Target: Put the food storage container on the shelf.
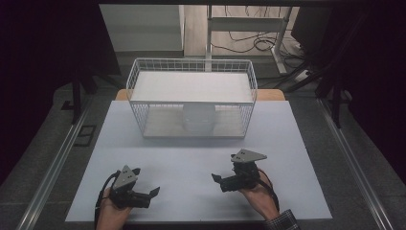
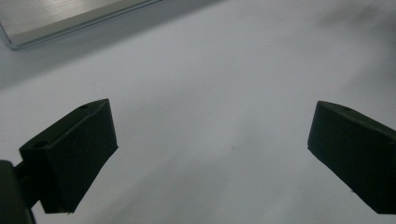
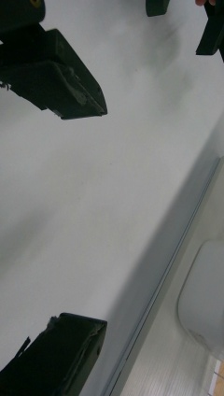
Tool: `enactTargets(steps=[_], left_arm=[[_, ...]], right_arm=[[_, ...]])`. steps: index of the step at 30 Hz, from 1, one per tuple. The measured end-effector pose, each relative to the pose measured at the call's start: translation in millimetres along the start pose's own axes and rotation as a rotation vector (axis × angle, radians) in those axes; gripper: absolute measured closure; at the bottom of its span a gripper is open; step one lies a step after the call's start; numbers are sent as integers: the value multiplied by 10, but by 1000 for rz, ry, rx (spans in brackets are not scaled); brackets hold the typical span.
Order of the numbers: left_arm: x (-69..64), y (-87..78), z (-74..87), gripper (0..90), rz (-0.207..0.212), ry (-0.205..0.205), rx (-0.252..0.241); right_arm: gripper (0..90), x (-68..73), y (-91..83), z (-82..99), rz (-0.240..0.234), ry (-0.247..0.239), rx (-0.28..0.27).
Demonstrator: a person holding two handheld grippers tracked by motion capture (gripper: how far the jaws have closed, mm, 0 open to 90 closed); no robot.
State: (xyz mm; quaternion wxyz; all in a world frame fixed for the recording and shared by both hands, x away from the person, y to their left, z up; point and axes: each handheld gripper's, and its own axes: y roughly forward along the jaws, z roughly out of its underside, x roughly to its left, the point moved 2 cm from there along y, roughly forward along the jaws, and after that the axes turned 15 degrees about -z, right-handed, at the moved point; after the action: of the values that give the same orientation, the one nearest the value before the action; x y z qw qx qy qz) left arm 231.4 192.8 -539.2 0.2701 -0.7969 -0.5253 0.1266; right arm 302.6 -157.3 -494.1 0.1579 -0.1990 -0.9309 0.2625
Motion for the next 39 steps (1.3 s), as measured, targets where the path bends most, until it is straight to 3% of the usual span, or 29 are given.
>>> enactTargets(steps=[39], left_arm=[[289,-474,238,14,-104,-57,-13]], right_arm=[[0,16,-758,446,121,72,-36]])
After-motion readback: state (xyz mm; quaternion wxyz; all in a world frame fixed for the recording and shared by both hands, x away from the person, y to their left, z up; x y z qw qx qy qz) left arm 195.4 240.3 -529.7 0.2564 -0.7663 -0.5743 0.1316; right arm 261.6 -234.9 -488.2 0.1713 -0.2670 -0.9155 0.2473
